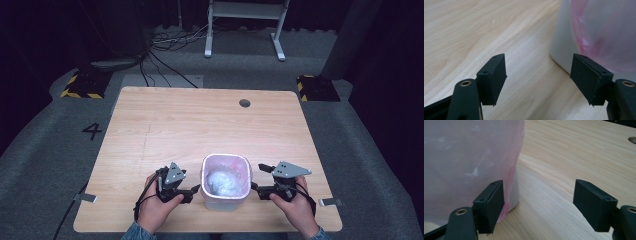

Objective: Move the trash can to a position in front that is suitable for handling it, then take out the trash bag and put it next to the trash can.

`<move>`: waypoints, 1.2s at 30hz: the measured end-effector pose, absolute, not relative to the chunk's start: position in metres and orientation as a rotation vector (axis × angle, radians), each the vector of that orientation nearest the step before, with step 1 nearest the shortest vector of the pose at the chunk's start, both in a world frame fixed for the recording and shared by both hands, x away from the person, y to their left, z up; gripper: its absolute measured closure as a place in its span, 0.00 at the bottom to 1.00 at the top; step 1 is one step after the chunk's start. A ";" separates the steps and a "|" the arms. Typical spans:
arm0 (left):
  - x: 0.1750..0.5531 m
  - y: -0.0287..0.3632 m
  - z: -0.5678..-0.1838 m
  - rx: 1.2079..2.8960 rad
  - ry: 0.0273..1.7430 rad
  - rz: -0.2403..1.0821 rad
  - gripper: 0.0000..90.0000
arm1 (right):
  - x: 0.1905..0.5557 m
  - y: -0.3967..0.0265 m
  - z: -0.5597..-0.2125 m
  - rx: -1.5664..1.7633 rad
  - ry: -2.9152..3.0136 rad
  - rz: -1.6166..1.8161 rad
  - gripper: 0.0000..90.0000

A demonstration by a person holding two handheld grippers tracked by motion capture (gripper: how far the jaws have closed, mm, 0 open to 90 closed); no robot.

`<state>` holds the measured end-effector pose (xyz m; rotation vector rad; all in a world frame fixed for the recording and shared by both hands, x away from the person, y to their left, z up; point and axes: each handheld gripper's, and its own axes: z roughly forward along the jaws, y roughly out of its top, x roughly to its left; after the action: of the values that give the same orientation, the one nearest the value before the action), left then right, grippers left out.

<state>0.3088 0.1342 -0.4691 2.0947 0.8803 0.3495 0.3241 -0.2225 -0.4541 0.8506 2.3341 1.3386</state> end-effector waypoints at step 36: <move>0.273 0.115 -0.454 2.122 0.612 0.119 0.62 | 0.279 -0.212 -0.451 0.527 2.590 1.393 0.81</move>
<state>0.2732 0.1154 -0.4542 2.1220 0.6123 0.1186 0.2793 -0.2116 -0.4510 0.5268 2.5896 1.3930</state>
